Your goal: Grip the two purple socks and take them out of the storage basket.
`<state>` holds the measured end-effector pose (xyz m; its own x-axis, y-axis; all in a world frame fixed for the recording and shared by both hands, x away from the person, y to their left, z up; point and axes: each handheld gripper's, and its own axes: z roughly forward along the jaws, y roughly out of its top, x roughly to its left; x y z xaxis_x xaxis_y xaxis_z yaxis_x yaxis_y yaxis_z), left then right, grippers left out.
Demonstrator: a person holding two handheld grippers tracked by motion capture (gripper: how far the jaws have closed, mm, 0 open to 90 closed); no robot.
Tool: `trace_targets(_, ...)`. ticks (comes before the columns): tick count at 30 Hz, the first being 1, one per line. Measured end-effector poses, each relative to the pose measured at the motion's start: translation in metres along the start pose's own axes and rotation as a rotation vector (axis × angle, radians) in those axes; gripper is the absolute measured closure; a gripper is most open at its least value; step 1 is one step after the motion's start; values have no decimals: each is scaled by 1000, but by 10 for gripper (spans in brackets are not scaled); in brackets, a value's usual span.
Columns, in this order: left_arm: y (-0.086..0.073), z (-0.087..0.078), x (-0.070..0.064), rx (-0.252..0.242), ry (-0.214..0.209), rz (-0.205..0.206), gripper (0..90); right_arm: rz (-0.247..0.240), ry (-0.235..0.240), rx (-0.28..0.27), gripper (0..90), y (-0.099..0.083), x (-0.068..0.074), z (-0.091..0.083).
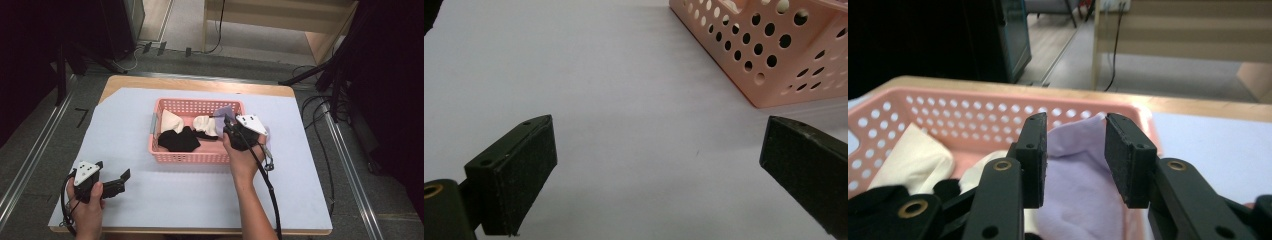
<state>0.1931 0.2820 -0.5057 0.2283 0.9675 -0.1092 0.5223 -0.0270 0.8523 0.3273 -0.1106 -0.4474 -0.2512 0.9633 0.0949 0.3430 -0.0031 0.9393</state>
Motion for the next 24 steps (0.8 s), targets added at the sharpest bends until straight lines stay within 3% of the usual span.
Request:
trace_targets(9, 0, 0, 0, 1, -2, -6, 27, 1, 4, 131, 650, 1, 12, 23)
trace_targets(10, 0, 0, 0, 3, -4, -2, 27, 9, 3, 182, 667, 4, 12, 27)
trace_targets(11, 0, 0, 0, 3, -4, -2, 27, 9, 3, 182, 667, 4, 12, 27)
trace_targets(17, 0, 0, 0, 6, -3, -1, 27, 26, 28, 375, 666, 5, 13, 43)
trace_targets(20, 0, 0, 0, 5, -3, 1, 27, 17, 18, 452, 664, 5, 13, 49)
trace_targets(21, 0, 0, 0, 5, -3, 1, 27, 17, 18, 452, 664, 5, 13, 49)
trace_targets(22, 0, 0, 0, 4, -3, 1, 27, 1, 16, 510, 664, 5, 15, 54)
trace_targets(24, 0, 0, 0, 4, -3, 0, 27, -22, 10, 553, 664, 5, 16, 58)
